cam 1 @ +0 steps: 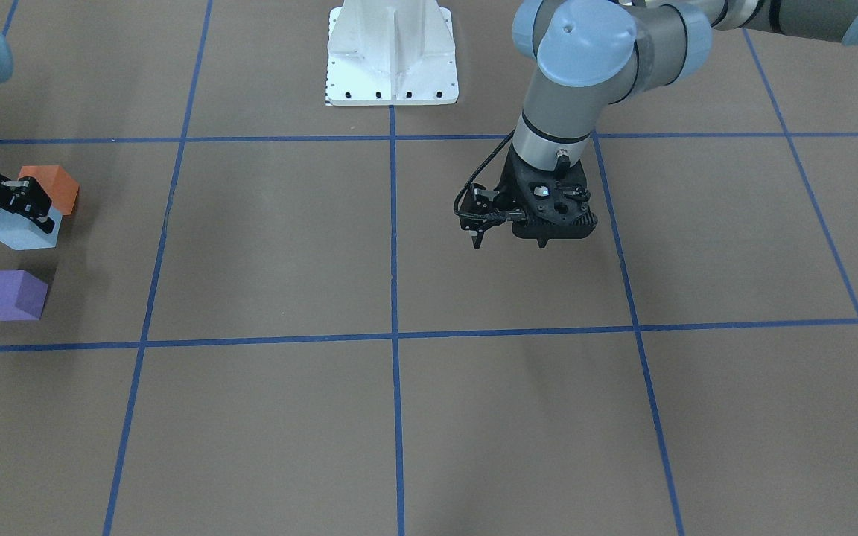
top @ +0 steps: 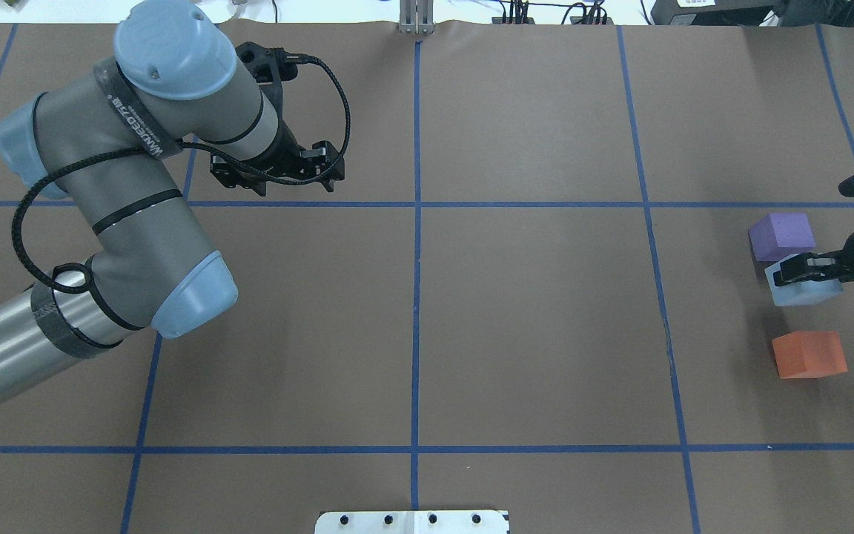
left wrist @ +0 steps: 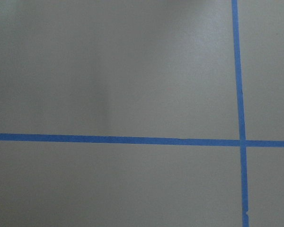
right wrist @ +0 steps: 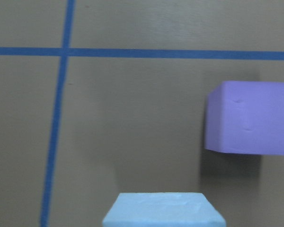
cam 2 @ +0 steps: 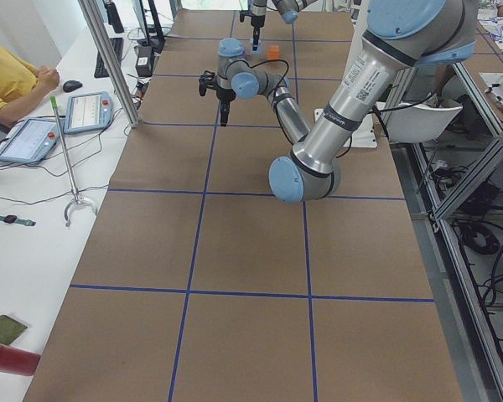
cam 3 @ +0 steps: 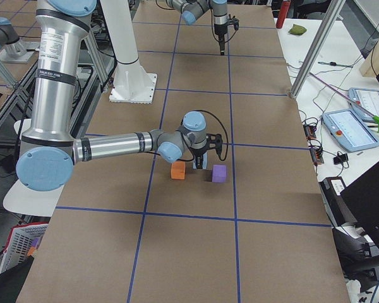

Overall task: Place blue block between orange and purple blocks
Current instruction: 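Carry the light blue cube with the right gripper between the purple and orange cubes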

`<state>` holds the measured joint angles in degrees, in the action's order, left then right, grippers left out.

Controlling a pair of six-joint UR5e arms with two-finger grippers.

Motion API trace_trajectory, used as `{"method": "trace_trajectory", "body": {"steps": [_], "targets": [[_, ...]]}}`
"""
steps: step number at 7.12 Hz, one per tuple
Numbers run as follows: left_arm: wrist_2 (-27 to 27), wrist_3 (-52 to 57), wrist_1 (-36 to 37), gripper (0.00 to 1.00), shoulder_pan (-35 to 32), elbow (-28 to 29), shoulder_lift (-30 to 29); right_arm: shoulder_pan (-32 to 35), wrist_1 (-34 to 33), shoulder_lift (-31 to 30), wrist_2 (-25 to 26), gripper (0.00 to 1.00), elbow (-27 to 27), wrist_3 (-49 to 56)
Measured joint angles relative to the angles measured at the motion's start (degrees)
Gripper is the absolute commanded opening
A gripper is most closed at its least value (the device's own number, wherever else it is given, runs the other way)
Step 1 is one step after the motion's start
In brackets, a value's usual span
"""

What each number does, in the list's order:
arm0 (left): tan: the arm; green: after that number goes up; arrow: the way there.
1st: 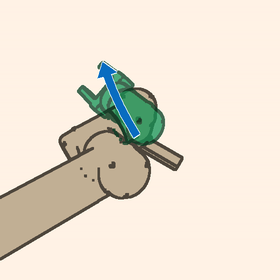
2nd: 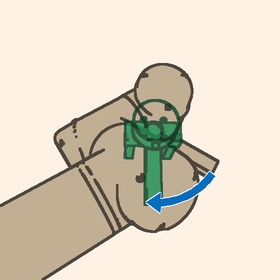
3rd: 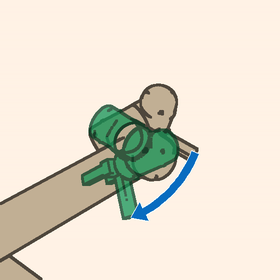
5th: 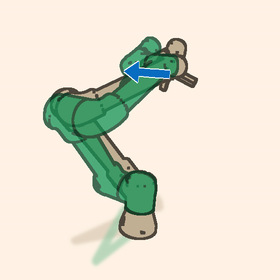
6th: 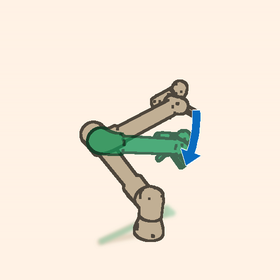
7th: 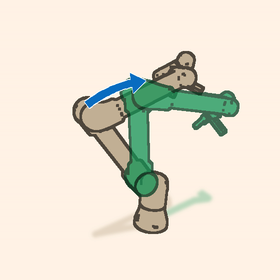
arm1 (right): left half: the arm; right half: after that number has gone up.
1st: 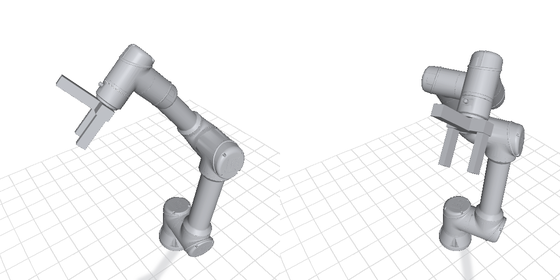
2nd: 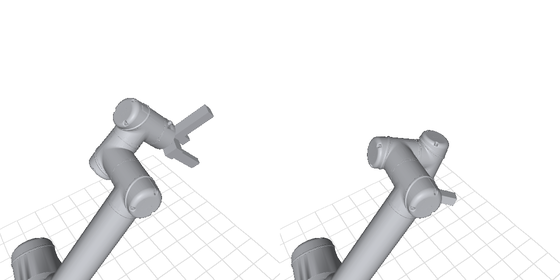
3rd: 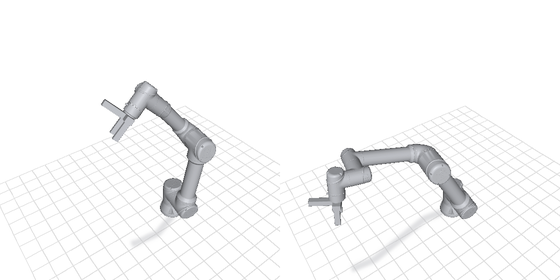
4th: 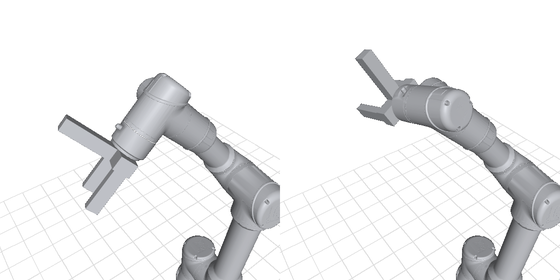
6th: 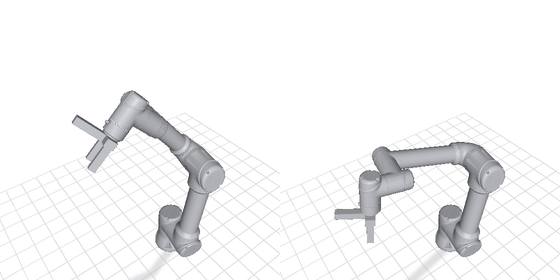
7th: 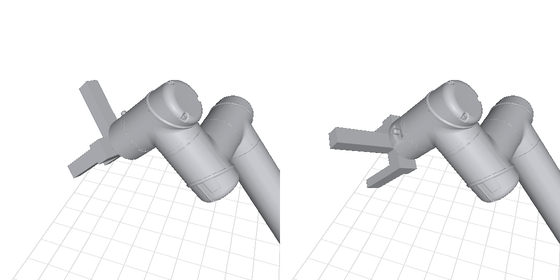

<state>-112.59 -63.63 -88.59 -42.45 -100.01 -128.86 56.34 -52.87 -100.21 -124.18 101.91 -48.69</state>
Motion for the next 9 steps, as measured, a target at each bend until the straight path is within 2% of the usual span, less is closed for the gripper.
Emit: {"method": "trace_trajectory", "body": {"steps": [7,9], "targets": [[0.0,-0.7,0.0,1.00,0.1,-0.2,-0.1,-0.4,2.0,1.5,0.1,0.00,-6.3,-0.5],[0.0,-0.7,0.0,0.99,0.1,-0.2,0.0,-1.7,2.1,2.1,0.3,0.03,-7.1,-0.5]]}}
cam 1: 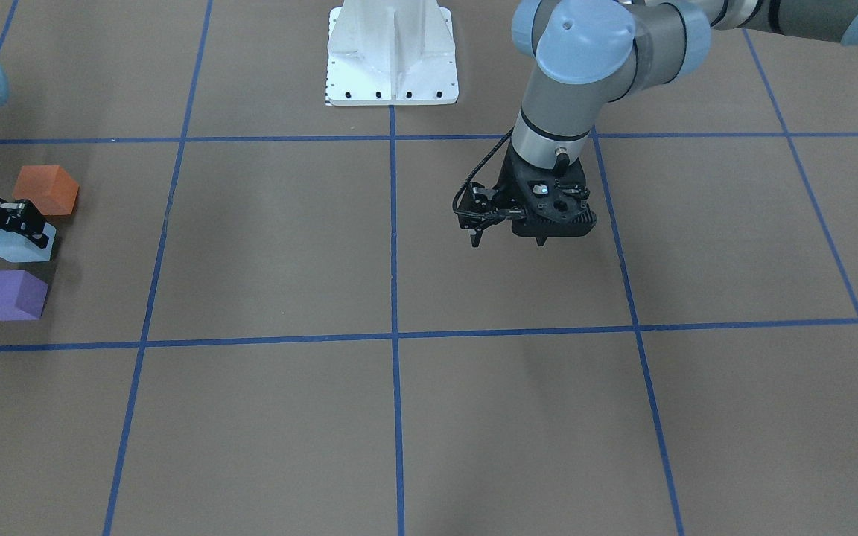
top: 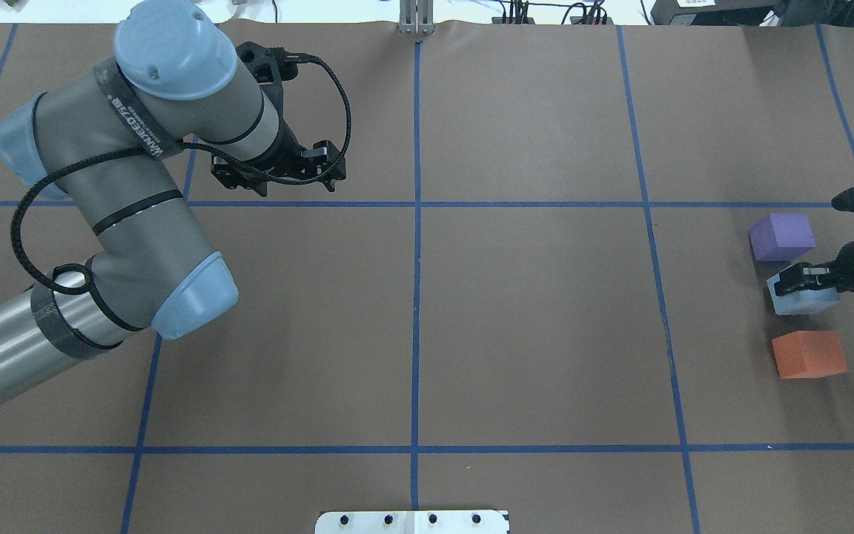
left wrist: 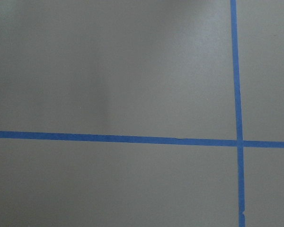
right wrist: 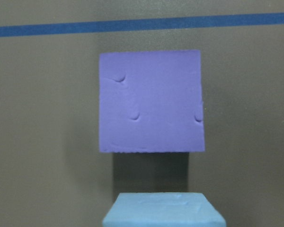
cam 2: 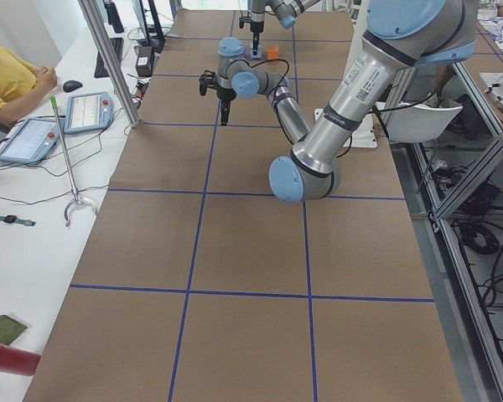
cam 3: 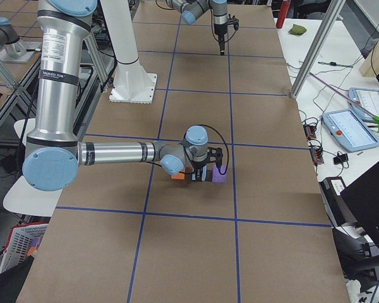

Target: Place blue block between orange and purple blocks

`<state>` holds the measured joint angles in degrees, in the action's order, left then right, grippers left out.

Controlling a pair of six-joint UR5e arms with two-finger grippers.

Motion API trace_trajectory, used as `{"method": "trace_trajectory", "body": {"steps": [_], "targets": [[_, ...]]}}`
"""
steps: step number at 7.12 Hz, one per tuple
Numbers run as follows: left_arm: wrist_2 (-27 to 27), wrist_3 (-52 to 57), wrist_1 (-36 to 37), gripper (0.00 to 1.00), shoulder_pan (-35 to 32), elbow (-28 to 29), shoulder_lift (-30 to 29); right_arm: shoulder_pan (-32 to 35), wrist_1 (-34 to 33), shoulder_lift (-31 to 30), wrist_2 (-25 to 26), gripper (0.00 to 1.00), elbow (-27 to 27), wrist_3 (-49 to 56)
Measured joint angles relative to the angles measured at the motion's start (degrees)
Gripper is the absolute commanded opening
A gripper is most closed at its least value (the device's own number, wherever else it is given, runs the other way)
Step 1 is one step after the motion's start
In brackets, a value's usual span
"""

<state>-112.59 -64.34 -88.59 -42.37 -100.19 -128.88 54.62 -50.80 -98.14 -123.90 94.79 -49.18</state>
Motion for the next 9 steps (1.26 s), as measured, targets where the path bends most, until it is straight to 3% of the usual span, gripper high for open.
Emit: {"method": "trace_trajectory", "body": {"steps": [1,2,3,7,9], "targets": [[0.0,0.0,0.0,1.00,0.0,0.0,0.0,-0.8,0.0,0.1,0.4,0.03,-0.1,0.2],[0.0,0.0,0.0,1.00,0.0,0.0,0.0,-1.3,0.0,0.1,0.9,0.15,-0.1,0.4],[0.0,0.0,0.0,1.00,0.0,0.0,0.0,-1.5,0.0,0.1,1.2,0.99,-0.2,0.6],[0.0,-0.1,0.1,1.00,0.0,0.0,-0.2,-1.4,0.1,0.0,1.3,1.00,0.6,0.7],[0.1,0.0,0.3,0.99,-0.1,-0.5,-0.1,2.1,0.0,-2.3,0.9,1.00,5.6,0.8]]}}
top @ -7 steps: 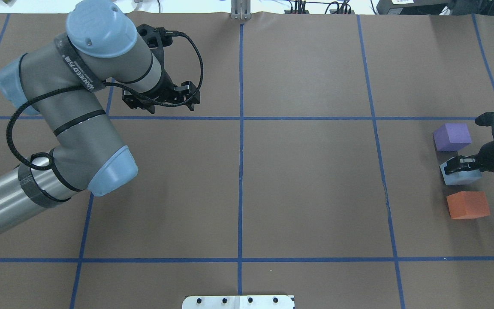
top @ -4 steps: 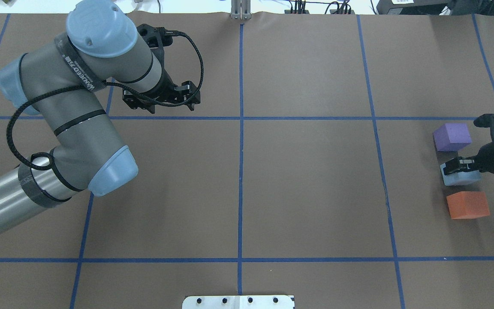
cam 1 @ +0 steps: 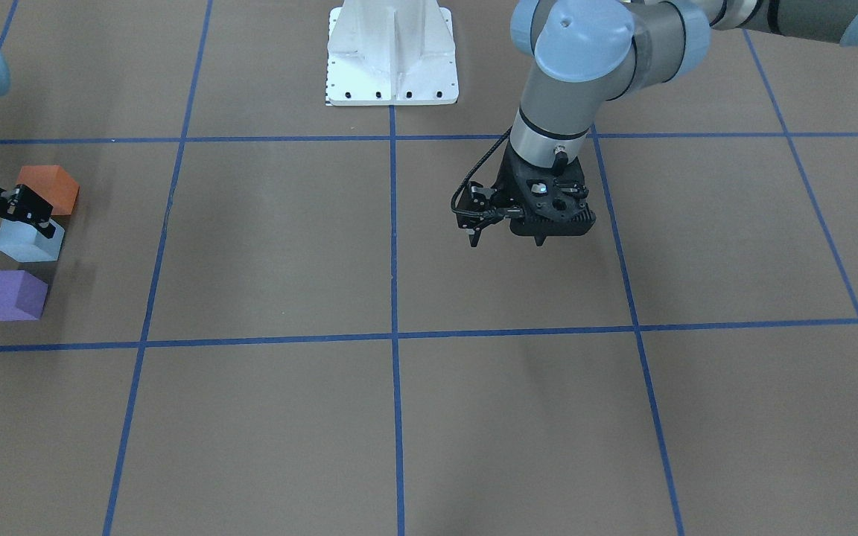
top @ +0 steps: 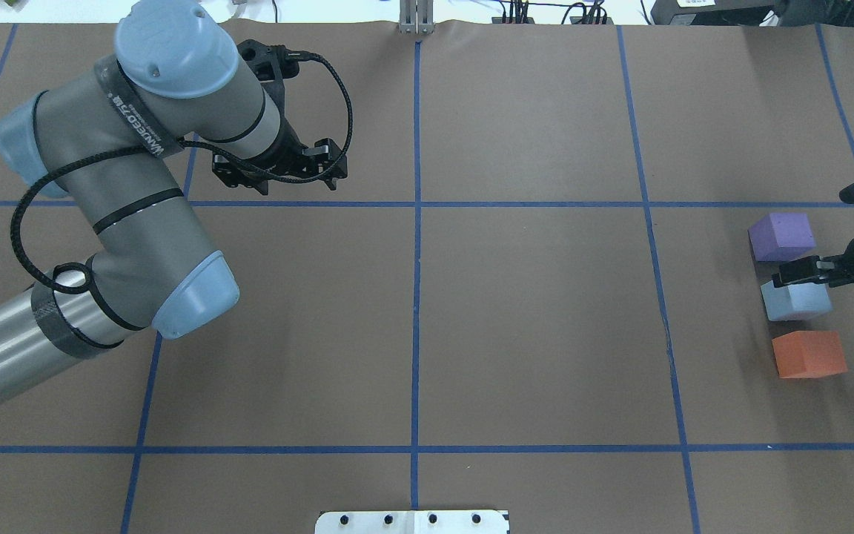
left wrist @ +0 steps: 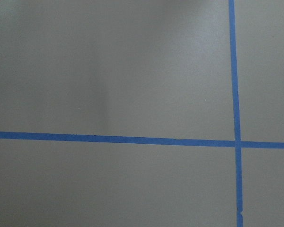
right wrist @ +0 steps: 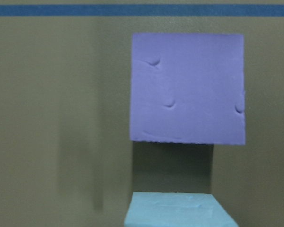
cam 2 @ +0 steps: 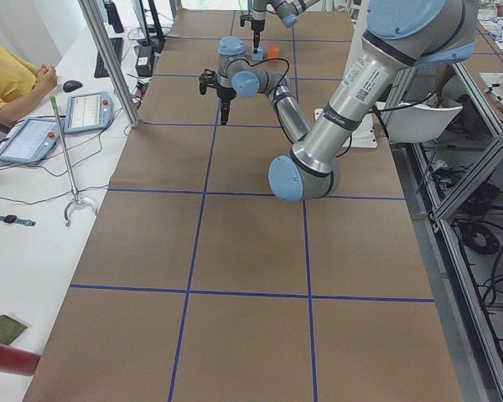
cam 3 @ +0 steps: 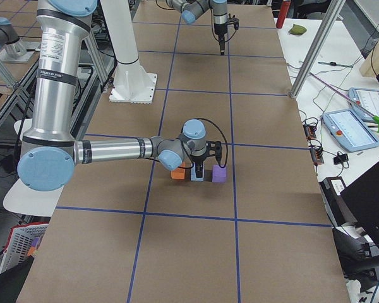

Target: Place blue block between orange and purple blocks

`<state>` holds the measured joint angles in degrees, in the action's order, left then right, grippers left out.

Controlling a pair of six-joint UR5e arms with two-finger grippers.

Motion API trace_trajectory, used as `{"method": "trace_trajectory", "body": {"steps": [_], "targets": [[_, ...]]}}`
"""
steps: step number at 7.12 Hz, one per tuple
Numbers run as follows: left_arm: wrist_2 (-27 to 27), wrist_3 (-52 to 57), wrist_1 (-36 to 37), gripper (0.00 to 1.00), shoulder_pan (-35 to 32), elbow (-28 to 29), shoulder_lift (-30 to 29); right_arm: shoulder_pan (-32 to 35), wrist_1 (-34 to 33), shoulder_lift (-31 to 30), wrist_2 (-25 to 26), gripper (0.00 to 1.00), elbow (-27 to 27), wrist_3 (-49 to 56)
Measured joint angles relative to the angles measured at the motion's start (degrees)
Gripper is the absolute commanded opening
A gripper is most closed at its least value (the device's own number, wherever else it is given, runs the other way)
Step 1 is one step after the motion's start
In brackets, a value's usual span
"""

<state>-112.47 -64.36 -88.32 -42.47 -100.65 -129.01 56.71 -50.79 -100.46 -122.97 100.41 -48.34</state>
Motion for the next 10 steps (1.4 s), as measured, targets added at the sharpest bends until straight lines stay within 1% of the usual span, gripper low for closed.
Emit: {"method": "trace_trajectory", "body": {"steps": [1,2,3,4,5,6,7,8,9,10], "targets": [[-0.1,0.4,0.3,1.00,-0.3,-2.4,2.1,2.9,-0.1,-1.5,-0.4,1.00,2.4,0.5],[-0.2,2.2,0.5,0.99,-0.9,-7.5,7.6,6.6,-0.2,-2.2,-2.1,1.00,3.6,1.8],[-0.3,6.1,0.6,0.99,-2.1,-12.9,14.2,11.3,-0.6,-2.3,-6.0,1.00,3.5,4.2],[-0.3,11.0,0.4,1.00,-3.5,-17.3,21.2,16.6,-1.2,-2.4,-9.7,1.00,2.6,8.9],[-0.3,16.2,0.2,0.99,-5.1,-19.7,26.6,20.9,-2.9,-2.5,-11.9,1.00,1.3,14.6],[-1.0,22.8,0.1,1.00,-7.8,-20.1,30.3,24.7,-6.3,-2.4,-13.1,1.00,0.6,20.7],[-3.6,31.2,0.0,1.00,-12.4,-18.6,32.5,27.8,-9.8,-2.0,-14.0,1.00,0.6,26.0],[-8.3,41.3,-0.1,0.99,-19.0,-15.3,34.2,29.9,-13.5,-1.1,-15.3,1.00,0.6,29.6],[-13.5,52.1,-0.1,1.00,-26.5,-10.9,35.4,30.6,-16.7,0.3,-16.3,1.00,0.6,31.3],[-18.7,60.3,0.0,1.00,-32.7,-6.4,36.0,29.9,-18.7,1.4,-16.4,1.00,0.5,32.1]]}}
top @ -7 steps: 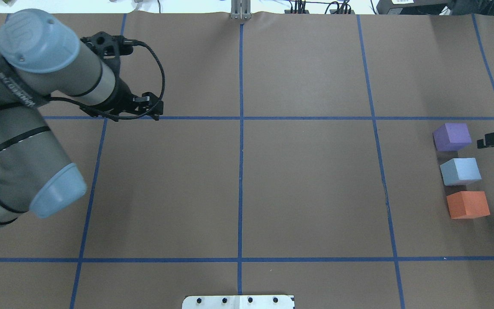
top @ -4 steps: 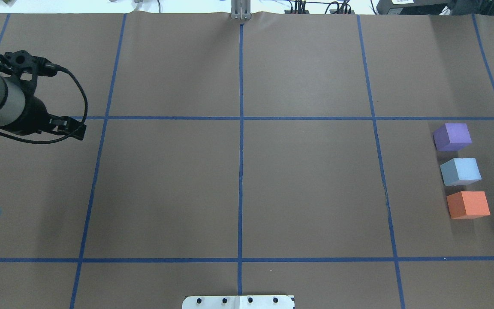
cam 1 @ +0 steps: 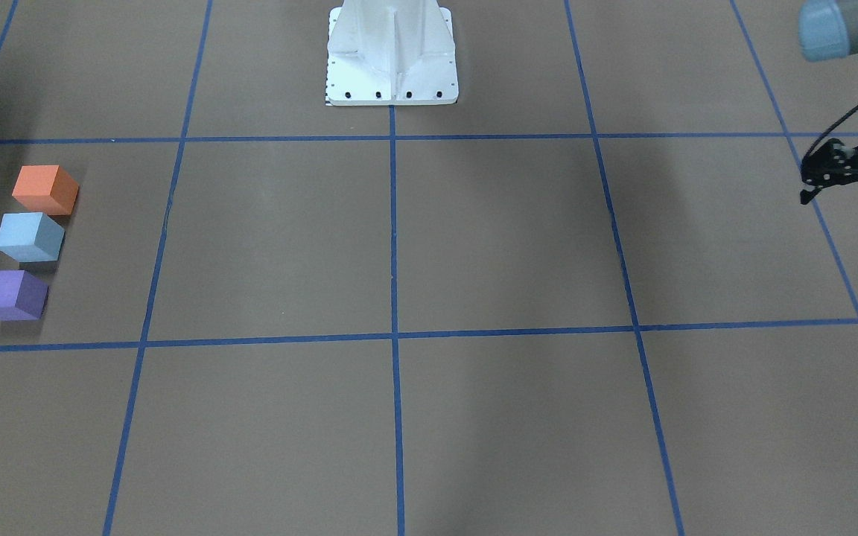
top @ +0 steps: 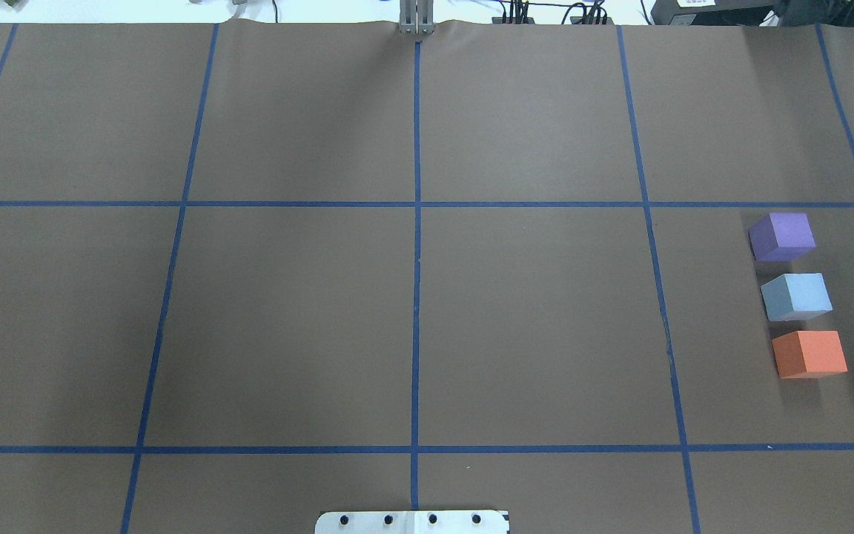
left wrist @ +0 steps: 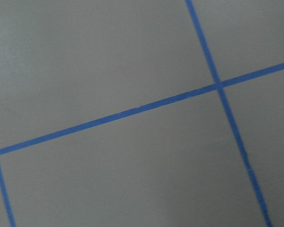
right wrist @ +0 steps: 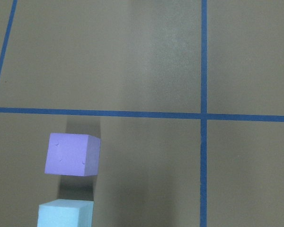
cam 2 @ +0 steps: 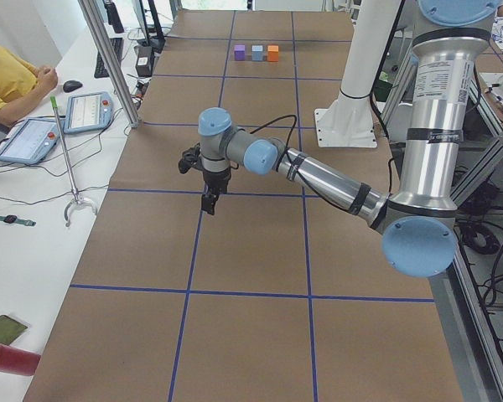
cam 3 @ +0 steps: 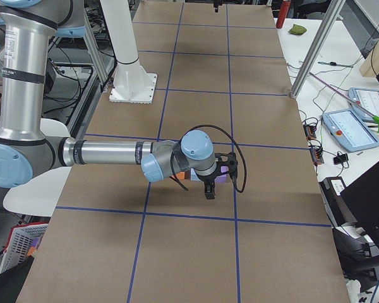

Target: Place blue block between orange and purple blocks

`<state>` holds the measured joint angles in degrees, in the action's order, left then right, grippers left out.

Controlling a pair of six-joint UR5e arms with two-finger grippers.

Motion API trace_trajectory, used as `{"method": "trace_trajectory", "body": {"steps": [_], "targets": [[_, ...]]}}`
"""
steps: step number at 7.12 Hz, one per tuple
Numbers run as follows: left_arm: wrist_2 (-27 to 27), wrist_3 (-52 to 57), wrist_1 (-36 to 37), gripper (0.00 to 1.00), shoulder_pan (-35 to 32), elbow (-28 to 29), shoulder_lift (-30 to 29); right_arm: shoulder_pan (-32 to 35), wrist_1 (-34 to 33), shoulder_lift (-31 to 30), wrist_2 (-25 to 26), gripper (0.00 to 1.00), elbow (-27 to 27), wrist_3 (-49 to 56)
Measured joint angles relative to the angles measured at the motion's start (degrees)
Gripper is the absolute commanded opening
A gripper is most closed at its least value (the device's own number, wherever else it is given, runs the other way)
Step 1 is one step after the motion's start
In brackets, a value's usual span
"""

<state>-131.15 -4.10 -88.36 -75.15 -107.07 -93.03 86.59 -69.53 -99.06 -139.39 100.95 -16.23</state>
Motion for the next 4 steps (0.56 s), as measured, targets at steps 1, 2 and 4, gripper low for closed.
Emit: {"method": "trace_trajectory", "body": {"steps": [1,2,4], "targets": [[-4.8,4.7,0.0,1.00,-4.0,3.5,0.5,-1.8,-1.1,0.4,0.8,1.00,0.0,0.4],[-7.2,6.5,0.1,1.00,-6.1,5.4,1.2,-3.5,-1.6,0.6,1.9,1.00,0.0,0.6],[-8.4,7.4,0.1,0.99,-8.5,7.0,2.0,-3.2,-2.6,0.7,3.2,1.00,-0.1,1.2]]}}
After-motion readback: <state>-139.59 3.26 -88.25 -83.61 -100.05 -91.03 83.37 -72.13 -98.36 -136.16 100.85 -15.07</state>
